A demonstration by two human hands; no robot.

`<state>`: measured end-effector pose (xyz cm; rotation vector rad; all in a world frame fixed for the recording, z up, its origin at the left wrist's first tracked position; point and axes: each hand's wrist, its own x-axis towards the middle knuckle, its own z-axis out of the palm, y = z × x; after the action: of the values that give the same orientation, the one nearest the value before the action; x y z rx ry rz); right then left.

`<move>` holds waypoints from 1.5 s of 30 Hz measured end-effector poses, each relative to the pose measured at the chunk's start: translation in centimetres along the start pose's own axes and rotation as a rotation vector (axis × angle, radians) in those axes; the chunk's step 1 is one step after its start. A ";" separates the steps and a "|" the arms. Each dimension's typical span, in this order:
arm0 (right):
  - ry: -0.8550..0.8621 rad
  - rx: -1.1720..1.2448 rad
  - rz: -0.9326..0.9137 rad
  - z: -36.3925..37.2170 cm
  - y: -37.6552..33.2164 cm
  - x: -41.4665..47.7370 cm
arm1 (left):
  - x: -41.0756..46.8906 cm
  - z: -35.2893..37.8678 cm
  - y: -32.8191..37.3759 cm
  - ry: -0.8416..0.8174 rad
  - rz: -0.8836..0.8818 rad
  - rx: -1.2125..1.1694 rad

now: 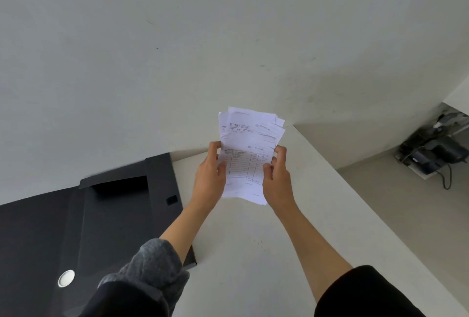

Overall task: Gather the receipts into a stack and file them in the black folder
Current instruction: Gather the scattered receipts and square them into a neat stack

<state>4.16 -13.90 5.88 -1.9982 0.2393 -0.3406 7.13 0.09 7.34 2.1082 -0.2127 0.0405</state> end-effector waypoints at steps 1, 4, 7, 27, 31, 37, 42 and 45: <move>-0.002 0.011 0.003 0.1 0.2 -0.2 | -0.1 0.1 -0.3 -0.004 -0.016 -0.009; -0.031 0.017 0.038 0.5 1.2 -1.0 | -0.7 0.8 -1.8 -0.017 -0.118 -0.089; -0.054 0.007 0.088 0.6 2.3 -1.7 | -1.4 1.8 -3.3 -0.051 -0.239 -0.160; 0.006 0.095 0.272 -0.1 4.6 -0.9 | -1.8 2.6 -5.6 -0.253 -0.279 -0.102; 0.026 0.072 0.156 -1.2 3.4 1.4 | -2.0 2.2 -6.1 -0.297 -0.277 -0.106; -0.163 0.073 0.130 -1.9 3.0 1.9 | -2.0 2.2 -6.1 -0.256 -0.323 -0.163; -0.196 0.075 0.165 -1.8 3.3 1.5 | -2.0 2.1 -6.3 -0.237 -0.340 -0.180; -0.227 0.151 0.223 -1.8 3.3 1.7 | -2.1 1.9 -6.4 -0.264 -0.369 -0.204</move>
<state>5.09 -17.41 3.85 -1.8220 0.2810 0.0112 5.99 2.01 0.68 1.9137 0.0188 -0.4619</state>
